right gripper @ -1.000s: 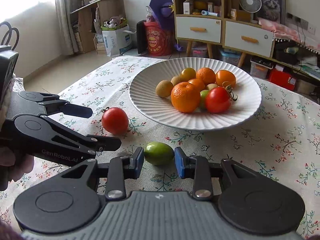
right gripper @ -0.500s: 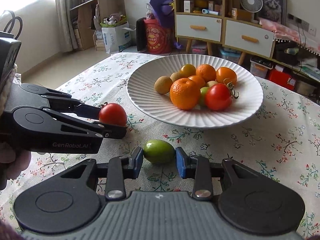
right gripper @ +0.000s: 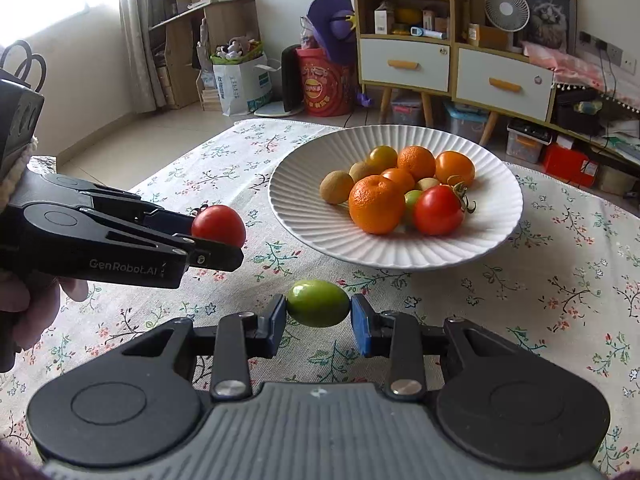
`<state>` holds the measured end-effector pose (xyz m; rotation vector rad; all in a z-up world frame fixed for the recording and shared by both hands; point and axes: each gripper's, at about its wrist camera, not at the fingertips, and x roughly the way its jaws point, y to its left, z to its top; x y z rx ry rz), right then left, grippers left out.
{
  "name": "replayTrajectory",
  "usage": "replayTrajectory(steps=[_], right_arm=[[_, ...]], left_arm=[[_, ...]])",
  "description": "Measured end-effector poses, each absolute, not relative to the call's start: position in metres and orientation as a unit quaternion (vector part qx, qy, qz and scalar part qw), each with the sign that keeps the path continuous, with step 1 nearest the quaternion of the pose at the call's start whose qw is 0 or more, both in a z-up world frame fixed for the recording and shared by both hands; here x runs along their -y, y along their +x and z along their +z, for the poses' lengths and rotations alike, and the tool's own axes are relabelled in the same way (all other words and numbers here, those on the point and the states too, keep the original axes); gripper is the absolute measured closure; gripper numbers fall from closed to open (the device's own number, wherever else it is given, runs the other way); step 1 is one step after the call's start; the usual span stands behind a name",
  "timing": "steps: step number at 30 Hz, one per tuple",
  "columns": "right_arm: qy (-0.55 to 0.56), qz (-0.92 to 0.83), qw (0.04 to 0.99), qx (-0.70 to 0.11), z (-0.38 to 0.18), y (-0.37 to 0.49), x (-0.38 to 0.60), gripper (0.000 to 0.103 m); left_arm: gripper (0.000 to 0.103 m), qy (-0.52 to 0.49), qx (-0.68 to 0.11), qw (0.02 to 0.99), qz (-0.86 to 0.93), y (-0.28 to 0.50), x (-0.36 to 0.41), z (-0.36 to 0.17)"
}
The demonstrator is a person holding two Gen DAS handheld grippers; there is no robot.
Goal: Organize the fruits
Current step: 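Carry both tomatoes into the white plate and open both tools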
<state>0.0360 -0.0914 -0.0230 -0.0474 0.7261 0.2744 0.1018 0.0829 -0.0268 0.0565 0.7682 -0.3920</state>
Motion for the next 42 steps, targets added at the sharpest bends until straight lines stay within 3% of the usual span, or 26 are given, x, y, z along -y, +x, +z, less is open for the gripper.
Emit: replayTrajectory(steps=[20, 37, 42], right_arm=[[0.012, 0.06, 0.947, -0.316, -0.006, 0.065, 0.136, 0.071], [-0.037, 0.06, 0.947, -0.313, -0.01, 0.062, 0.129, 0.071], [-0.036, 0.059, 0.948, -0.31, -0.007, 0.06, 0.129, 0.058]], left_arm=[[0.064, 0.0, -0.355, 0.912, -0.206, 0.127, -0.049, -0.012], [0.064, 0.028, -0.356, 0.912, -0.203, 0.133, -0.034, -0.019], [0.055, 0.017, -0.355, 0.913, -0.2, 0.13, -0.037, -0.012]])
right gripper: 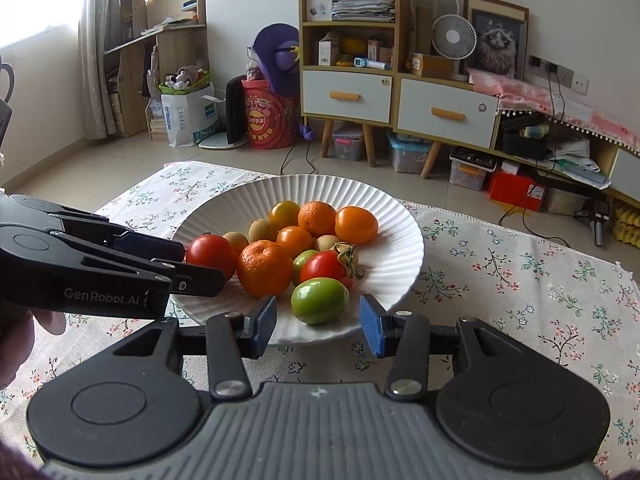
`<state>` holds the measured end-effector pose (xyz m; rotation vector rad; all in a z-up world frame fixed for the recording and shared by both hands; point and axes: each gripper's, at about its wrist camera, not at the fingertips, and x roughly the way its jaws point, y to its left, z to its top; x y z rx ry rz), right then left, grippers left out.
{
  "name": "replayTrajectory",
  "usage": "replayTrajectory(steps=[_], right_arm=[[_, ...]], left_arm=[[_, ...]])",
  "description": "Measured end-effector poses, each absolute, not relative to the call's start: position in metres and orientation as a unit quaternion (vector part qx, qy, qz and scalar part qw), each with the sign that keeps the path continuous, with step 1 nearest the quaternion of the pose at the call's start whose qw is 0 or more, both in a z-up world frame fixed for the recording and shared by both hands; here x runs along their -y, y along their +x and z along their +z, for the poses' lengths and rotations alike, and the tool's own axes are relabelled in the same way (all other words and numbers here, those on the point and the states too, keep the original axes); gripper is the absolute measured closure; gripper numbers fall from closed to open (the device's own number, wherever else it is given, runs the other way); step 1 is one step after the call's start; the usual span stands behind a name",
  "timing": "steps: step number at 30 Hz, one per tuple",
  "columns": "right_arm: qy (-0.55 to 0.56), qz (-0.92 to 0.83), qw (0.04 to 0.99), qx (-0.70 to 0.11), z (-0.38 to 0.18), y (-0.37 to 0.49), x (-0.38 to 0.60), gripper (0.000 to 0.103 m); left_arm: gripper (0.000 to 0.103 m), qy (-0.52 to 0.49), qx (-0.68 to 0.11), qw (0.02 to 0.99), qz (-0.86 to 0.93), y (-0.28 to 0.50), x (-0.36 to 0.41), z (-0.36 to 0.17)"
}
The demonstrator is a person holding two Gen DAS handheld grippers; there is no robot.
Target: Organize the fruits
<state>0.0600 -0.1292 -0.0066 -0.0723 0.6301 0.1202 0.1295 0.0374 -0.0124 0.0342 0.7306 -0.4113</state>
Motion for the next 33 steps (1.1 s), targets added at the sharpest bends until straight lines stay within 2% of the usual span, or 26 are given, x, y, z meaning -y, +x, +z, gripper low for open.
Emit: replayTrajectory(steps=[2, 6, 8, 11, 14, 21, 23, 25, 29, 33], right_arm=[[-0.033, 0.058, 0.949, -0.307, -0.004, 0.058, 0.13, 0.048], [-0.024, 0.051, 0.952, -0.302, 0.001, 0.051, 0.135, 0.04], [-0.019, 0.044, 0.952, -0.301, 0.003, 0.048, 0.138, 0.033], [-0.009, 0.031, 0.952, -0.304, 0.006, 0.042, 0.144, 0.027], [0.012, 0.012, 0.951, -0.308, 0.008, 0.035, 0.151, 0.021], [0.048, -0.036, 0.939, -0.339, 0.012, 0.014, 0.155, 0.017], [0.04, -0.042, 0.937, -0.345, 0.014, 0.008, 0.152, 0.013], [0.027, -0.046, 0.937, -0.344, 0.015, 0.001, 0.149, 0.011], [0.034, -0.072, 0.931, -0.356, 0.015, -0.008, 0.151, 0.006], [0.081, -0.085, 0.914, -0.388, 0.008, -0.013, 0.158, 0.005]], left_arm=[[0.046, 0.012, -0.351, 0.914, -0.201, 0.126, -0.04, -0.008], [0.033, 0.01, -0.343, 0.919, -0.195, 0.118, -0.045, 0.0], [0.025, 0.005, -0.345, 0.919, -0.19, 0.115, -0.048, 0.001], [0.018, -0.002, -0.356, 0.917, -0.177, 0.109, -0.055, 0.002], [0.015, -0.011, -0.372, 0.914, -0.161, 0.102, -0.059, 0.001], [0.013, -0.014, -0.393, 0.912, -0.121, 0.083, -0.061, 0.009], [0.007, -0.012, -0.394, 0.912, -0.114, 0.077, -0.061, 0.01], [0.005, -0.016, -0.398, 0.911, -0.106, 0.07, -0.061, 0.008], [0.005, -0.023, -0.424, 0.9, -0.102, 0.059, -0.055, -0.001], [0.005, -0.017, -0.433, 0.896, -0.095, 0.048, -0.05, -0.003]])
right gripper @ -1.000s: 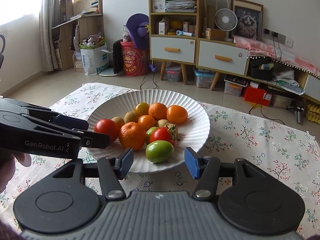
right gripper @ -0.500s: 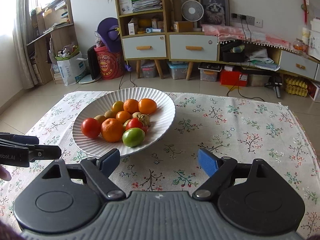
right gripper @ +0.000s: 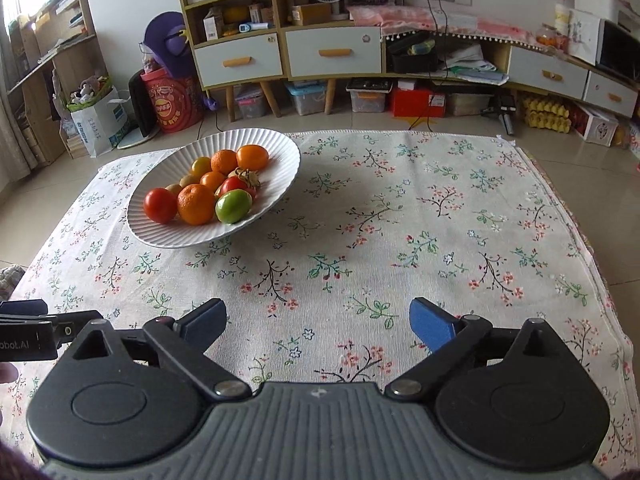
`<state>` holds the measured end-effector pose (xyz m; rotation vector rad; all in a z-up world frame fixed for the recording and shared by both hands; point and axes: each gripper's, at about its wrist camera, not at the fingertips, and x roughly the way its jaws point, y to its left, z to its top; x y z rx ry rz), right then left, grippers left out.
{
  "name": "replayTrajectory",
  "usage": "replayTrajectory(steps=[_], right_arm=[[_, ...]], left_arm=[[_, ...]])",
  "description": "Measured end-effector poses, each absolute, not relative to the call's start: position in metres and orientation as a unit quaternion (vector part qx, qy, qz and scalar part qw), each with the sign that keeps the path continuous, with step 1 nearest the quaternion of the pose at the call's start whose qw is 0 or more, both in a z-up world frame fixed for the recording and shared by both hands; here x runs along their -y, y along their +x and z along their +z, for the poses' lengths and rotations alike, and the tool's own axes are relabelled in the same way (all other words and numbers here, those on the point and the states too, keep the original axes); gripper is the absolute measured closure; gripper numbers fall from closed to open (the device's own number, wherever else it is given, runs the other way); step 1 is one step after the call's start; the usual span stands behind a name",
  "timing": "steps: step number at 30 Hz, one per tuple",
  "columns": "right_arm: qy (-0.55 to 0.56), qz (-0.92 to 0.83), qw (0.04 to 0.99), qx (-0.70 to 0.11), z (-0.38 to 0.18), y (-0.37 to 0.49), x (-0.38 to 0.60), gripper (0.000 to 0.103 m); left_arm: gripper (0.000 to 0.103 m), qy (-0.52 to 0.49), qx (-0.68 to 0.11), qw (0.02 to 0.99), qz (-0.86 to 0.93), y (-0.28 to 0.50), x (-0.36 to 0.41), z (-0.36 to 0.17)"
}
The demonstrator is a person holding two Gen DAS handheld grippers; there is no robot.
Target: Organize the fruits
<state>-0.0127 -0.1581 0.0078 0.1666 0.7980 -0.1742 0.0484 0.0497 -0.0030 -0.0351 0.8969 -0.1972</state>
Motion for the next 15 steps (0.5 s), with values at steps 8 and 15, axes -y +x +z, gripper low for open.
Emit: replayTrajectory(steps=[8, 15], right_arm=[[0.056, -0.081, 0.911, -0.399, -0.002, -0.027, 0.143, 0.003], [0.056, -0.059, 0.917, -0.392, 0.004, -0.022, 0.132, 0.001]], left_arm=[[0.004, -0.006, -0.43, 0.9, -0.075, 0.037, -0.051, -0.001], [0.004, 0.014, -0.42, 0.905, -0.058, 0.032, -0.05, 0.002]])
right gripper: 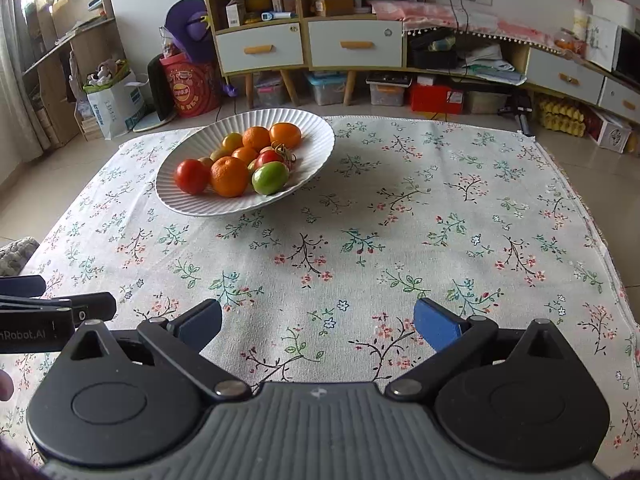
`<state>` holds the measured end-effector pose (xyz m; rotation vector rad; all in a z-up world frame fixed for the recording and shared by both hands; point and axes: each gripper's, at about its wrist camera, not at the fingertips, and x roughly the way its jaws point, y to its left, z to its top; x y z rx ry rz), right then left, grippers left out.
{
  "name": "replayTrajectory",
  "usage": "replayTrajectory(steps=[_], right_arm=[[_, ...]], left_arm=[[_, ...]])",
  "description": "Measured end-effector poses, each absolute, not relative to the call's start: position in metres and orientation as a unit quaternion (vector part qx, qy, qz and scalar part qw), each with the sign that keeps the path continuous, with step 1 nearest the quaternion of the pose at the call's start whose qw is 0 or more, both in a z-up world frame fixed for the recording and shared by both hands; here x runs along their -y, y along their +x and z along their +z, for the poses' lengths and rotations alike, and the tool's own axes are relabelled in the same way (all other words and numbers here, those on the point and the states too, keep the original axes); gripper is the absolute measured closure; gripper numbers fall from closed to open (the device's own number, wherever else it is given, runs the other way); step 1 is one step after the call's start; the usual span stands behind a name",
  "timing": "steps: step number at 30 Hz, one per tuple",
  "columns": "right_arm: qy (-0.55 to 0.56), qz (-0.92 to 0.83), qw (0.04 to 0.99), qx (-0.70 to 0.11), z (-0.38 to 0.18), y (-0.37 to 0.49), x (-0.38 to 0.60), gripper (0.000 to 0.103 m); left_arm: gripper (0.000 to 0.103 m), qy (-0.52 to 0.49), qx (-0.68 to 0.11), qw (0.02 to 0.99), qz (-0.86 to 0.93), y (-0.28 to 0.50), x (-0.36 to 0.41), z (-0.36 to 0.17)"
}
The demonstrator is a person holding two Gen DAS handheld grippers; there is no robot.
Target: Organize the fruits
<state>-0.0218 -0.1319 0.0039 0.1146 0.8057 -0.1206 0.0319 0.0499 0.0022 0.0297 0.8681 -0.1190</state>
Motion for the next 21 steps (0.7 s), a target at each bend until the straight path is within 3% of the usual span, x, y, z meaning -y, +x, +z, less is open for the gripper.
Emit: replayTrajectory(steps=[21], right_arm=[[-0.001, -0.052, 0.918, -0.394, -0.006, -0.026, 0.108, 0.001]], left_arm=[[0.004, 0.023, -0.406, 0.912, -0.057, 0.023, -0.045, 0.001]])
